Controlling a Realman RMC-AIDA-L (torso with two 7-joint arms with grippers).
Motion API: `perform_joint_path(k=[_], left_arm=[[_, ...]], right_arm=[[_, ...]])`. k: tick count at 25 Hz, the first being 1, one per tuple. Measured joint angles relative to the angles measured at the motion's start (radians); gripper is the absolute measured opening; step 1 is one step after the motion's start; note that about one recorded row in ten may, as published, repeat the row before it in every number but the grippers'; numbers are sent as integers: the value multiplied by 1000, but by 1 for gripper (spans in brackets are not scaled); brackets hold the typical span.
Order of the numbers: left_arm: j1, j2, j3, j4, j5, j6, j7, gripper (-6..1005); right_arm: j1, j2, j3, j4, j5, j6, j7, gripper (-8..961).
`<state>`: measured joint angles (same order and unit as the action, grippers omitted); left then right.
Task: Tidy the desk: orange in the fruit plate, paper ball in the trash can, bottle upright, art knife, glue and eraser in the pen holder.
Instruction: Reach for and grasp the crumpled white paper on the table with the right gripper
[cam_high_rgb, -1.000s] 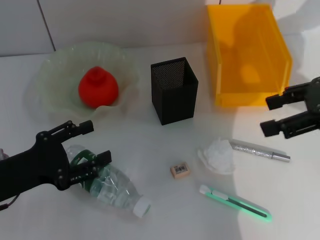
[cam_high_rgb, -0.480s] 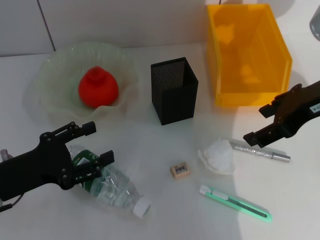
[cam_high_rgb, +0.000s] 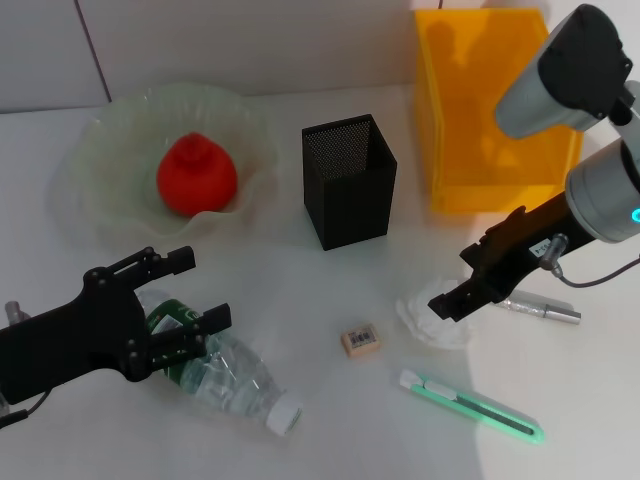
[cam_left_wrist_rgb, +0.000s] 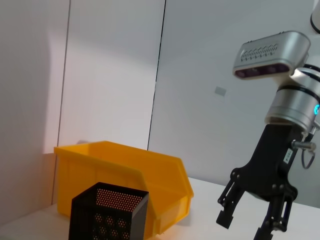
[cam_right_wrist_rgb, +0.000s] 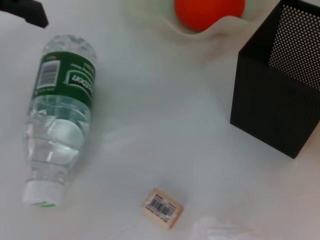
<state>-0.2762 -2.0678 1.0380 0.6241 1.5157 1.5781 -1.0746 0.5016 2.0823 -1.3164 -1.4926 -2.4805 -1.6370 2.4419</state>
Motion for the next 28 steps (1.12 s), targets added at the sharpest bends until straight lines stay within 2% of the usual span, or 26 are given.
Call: perform_joint_path(k=[3, 10, 16, 28], left_arm=[[-1, 0, 1, -3, 0, -1, 4, 814], [1, -1, 1, -12, 0, 1, 12, 814], [5, -1, 0, -12, 0, 1, 12, 814], [10, 0, 2, -12, 0, 7, 12, 814]], right_arm=[[14, 0, -54, 40, -44, 55, 19, 803], [45, 1, -81, 112, -49, 90, 28, 775], [87, 1, -120, 225, -46, 144, 28, 750], [103, 1, -162, 247, -45, 149, 36, 702]])
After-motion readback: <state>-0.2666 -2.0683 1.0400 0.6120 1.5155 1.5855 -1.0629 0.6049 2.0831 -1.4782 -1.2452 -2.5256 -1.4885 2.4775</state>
